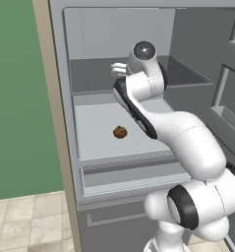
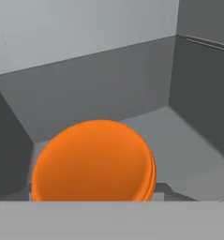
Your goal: Move the jam and bread from the second highest shelf to the top shelf to make space. Then, place the pitcher from the counter on the cleared second highest shelf.
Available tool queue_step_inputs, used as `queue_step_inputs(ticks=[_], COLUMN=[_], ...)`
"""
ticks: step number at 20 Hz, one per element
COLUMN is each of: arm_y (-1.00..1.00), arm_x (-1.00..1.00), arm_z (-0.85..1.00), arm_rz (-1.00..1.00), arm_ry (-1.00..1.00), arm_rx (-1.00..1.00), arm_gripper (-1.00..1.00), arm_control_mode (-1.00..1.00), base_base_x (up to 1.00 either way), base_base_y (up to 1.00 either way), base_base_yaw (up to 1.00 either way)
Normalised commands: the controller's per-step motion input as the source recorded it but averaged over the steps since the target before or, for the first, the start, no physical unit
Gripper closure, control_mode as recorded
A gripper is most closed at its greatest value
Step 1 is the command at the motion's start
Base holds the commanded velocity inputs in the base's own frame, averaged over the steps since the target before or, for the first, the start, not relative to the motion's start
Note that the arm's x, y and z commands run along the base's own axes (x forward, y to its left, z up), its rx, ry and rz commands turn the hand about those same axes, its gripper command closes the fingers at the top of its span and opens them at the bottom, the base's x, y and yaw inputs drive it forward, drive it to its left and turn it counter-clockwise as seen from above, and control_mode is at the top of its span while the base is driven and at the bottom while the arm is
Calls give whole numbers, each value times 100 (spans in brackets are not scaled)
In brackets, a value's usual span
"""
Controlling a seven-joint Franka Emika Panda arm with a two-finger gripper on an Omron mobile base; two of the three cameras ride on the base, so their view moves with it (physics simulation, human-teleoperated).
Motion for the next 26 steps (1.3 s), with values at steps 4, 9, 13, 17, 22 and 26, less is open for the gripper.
queue_step_inputs(ticks=[4, 9, 13, 17, 22, 26], arm_y=[0, 0, 0, 0, 0, 1], arm_x=[83, 86, 88, 81, 32, 0], arm_z=[-33, -19, -11, -15, -12, 0], arm_rz=[0, 0, 0, 0, 0, 0], arm_ry=[0, 0, 0, 0, 0, 0], arm_rx=[0, 0, 0, 0, -2, -5], arm_gripper=[100, 100, 100, -100, -100, -100], arm_control_mode=[-100, -100, -100, -100, -100, -100], base_base_x=[0, 0, 0, 0, 0, 0], base_base_y=[0, 0, 0, 0, 0, 0], base_base_yaw=[0, 0, 0, 0, 0, 0])
